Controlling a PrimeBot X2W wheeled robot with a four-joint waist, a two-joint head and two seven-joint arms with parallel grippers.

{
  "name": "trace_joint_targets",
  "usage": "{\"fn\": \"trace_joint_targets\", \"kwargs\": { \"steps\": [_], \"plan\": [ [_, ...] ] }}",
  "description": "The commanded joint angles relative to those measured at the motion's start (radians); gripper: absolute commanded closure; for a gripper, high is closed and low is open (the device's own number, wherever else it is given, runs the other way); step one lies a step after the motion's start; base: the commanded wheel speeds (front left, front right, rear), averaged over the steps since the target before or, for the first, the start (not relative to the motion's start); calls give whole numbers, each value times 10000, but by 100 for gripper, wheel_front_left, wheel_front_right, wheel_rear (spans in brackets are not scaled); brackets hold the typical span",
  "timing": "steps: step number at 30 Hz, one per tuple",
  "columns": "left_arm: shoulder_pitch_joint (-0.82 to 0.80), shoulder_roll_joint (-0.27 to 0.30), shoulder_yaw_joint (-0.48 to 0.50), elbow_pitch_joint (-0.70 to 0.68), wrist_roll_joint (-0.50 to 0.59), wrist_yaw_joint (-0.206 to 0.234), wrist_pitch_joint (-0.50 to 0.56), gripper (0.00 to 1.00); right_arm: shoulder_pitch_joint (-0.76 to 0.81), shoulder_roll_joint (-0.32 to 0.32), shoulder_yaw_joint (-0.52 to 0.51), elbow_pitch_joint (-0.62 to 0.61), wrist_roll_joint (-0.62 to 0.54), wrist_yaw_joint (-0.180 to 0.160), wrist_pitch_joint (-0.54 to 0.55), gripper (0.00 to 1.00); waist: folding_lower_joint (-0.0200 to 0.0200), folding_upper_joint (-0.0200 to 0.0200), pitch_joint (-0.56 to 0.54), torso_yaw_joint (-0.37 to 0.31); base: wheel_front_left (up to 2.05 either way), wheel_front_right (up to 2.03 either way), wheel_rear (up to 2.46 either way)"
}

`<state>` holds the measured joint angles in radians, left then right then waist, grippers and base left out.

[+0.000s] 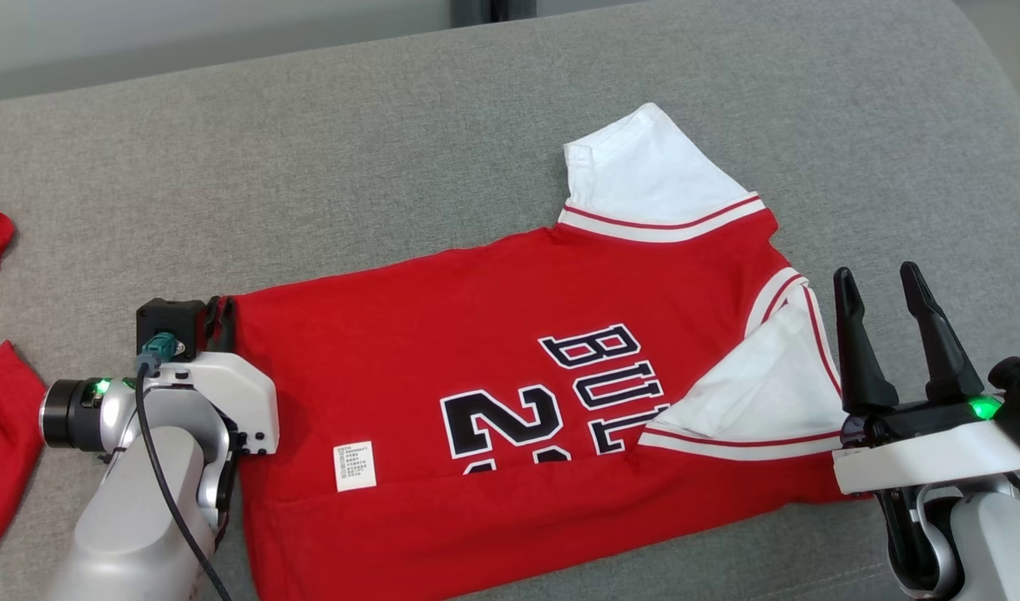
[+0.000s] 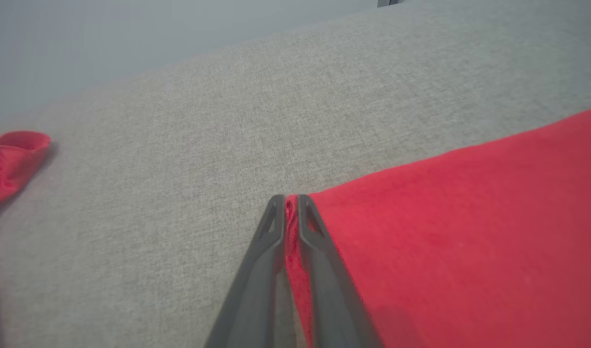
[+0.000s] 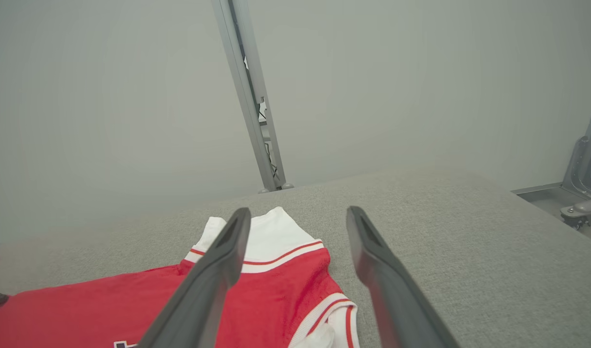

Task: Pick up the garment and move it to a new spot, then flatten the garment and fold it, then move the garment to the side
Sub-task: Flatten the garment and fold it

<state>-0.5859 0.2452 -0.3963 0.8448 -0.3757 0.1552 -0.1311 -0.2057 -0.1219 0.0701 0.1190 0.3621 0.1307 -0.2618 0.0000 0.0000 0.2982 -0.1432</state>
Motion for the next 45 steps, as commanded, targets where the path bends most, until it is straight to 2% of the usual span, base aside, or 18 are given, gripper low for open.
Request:
{"fn": "trace_joint_targets", "kwargs": {
  "steps": [1,5,8,12,17,19,24,25,29,39,45],
  "plan": [
    [-119,14,13,37,-76,-46,-54,100,-19,-12,-43,105,34,1,-56,0,0,0,-21,83,0,0,0],
    [-90,-117,-72,-133,-108,-147,-318,100,-17,20,-139,410,398,1,-46,0,0,0,-75,309,0,0,0],
    [-13,-253,-215,-456,-61,-285,-621,100,-177,-186,-183,652,492,1,-40,0,0,0,-105,583,0,0,0],
    [103,-479,-585,-1041,151,-506,-889,100,-658,-636,-239,1177,560,1,54,0,0,0,-89,1172,0,0,0],
    [296,-860,-998,-1945,274,-775,-1116,100,-2008,-1394,-307,2121,809,1,912,0,0,0,24,2027,0,0,0],
    [356,-894,-1061,-2131,311,-843,-1156,100,-2327,-1503,-240,2321,991,1,1083,0,0,0,44,2181,0,0,0],
    [493,-1235,-1430,-2927,435,-948,-1255,100,-3803,-2405,33,3945,1555,-1,1988,0,0,0,282,3013,0,0,0],
    [570,-1276,-1539,-3182,479,-941,-1257,100,-4444,-2632,164,4629,1814,1,2258,0,0,0,434,3258,0,0,0],
    [572,-1421,-1736,-3553,519,-954,-1235,100,-5488,-3053,566,5846,2312,1,2805,0,0,0,761,3706,0,0,0],
    [456,-1681,-2197,-3759,367,-999,-1149,100,-7097,-3787,1627,8007,2975,1,3575,0,0,0,1193,4346,0,0,0],
    [292,-1750,-2371,-3693,298,-1039,-1144,100,-7624,-4056,2183,8631,3115,-1,3723,0,0,0,1436,4478,0,0,0]
  ]
}}
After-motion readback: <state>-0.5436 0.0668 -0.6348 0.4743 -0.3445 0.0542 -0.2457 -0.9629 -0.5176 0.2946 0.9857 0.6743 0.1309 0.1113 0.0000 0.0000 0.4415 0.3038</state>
